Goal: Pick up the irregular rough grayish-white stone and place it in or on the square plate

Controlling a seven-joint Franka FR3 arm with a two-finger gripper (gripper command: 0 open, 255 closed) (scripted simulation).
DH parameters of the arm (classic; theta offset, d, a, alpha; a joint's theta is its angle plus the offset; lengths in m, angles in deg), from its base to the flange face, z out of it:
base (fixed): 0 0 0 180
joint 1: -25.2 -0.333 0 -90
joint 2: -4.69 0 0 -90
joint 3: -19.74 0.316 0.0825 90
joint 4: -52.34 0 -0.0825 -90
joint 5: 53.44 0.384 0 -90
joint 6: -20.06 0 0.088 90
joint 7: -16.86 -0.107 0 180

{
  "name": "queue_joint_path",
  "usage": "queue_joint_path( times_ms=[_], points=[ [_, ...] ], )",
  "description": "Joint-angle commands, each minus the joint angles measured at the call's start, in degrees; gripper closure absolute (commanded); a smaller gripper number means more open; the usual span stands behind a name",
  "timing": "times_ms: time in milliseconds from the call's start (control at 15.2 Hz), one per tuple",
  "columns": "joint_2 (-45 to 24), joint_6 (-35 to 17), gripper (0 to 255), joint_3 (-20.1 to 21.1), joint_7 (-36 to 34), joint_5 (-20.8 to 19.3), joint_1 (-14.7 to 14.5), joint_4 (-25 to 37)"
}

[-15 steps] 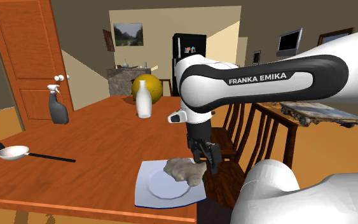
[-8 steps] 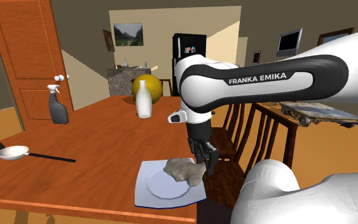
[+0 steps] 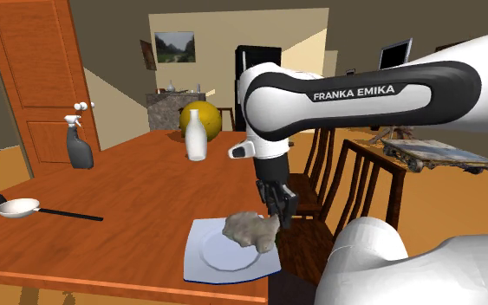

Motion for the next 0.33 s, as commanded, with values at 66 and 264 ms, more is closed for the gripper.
queue_joint_path(
  times_ms=[66, 264],
  points=[
    [-0.3, 2.1, 255, 0.5, 0.2, 0.5, -0.2, 2.4],
    [-0.8, 4.1, 255, 1.0, 0.4, 1.0, -0.4, 4.9]
  ],
)
